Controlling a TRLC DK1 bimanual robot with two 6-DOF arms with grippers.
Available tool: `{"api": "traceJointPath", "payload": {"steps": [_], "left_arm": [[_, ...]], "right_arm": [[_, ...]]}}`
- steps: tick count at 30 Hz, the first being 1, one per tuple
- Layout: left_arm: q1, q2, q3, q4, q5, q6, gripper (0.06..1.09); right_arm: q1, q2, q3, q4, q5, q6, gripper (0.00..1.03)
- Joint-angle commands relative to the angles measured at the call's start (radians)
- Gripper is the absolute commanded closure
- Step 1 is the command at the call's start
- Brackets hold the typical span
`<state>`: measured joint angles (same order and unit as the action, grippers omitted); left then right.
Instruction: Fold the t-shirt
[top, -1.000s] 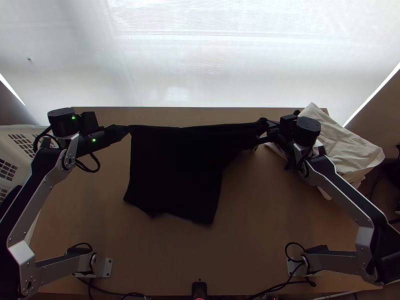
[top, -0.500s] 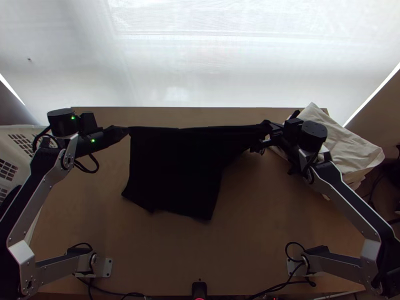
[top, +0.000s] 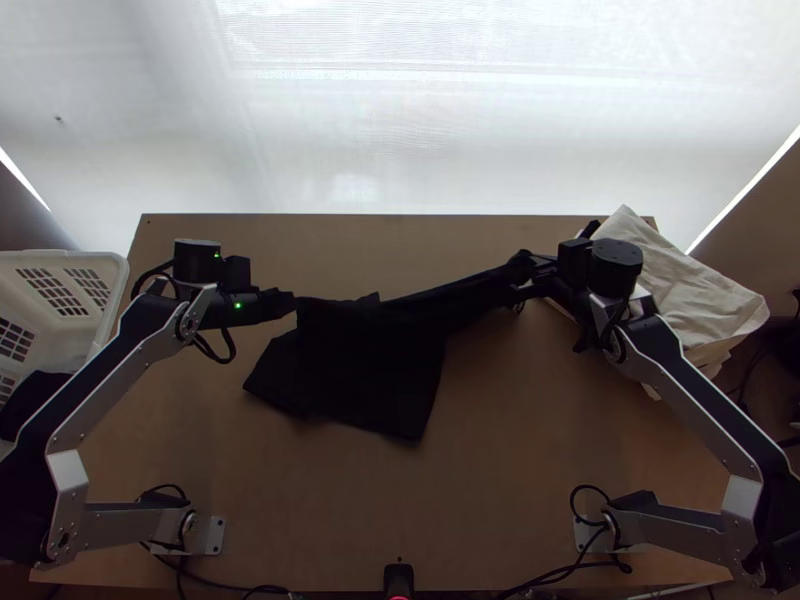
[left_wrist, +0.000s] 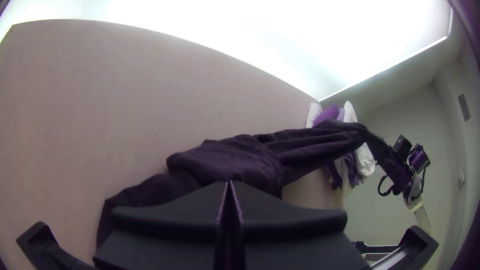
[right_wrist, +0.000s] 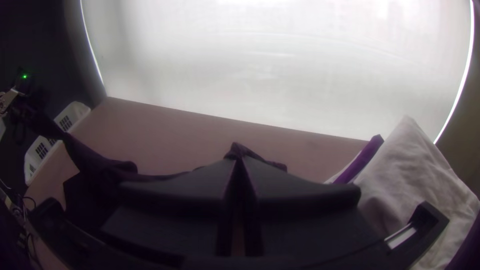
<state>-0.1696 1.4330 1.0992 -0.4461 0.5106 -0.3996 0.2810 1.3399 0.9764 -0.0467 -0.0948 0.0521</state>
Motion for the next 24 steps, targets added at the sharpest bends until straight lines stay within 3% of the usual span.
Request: {"api": "traceJointPath", "payload": {"steps": [1,2,3,5,6,11,16,20,24], "left_arm": [[0.087,0.086,0.044,0.158,-0.087,0.002,1.05],[0.117,0.104,0.048,0.204,-0.106,-0.007,1.01],[0.147,0.116,0.05,0.253,-0.119,-0.033,0.8],[0.183,0.129,0.054,0.284,-0.116,-0.051,0.17],[0.191,0.132,0.067,0.274,-0.121,-0.031,0.1],[0.173,0.02,0.076,0.227,-0.126,0.096,0.1],[0.113,-0.088,0.065,0.218,-0.118,0.14,0.1],[-0.045,-0.131,0.022,0.121,-0.126,0.384,0.11],[-0.203,-0.148,-0.07,0.072,-0.192,0.625,0.11]], "right_arm": [[0.024,0.004,0.013,-0.008,-0.002,0.002,1.0],[0.027,0.001,0.011,-0.008,-0.002,0.002,1.0],[0.034,-0.002,0.008,-0.007,-0.002,0.003,1.0],[0.04,-0.016,-0.001,-0.001,0.0,0.0,1.0],[0.044,-0.022,-0.004,-0.001,0.0,-0.001,1.0],[0.061,-0.038,-0.016,0.013,0.0,-0.011,0.98],[0.076,-0.035,-0.013,0.015,0.001,-0.005,0.99],[0.089,-0.025,-0.015,0.016,0.001,-0.001,0.99],[0.095,-0.022,-0.031,0.047,0.004,0.011,0.99]]}}
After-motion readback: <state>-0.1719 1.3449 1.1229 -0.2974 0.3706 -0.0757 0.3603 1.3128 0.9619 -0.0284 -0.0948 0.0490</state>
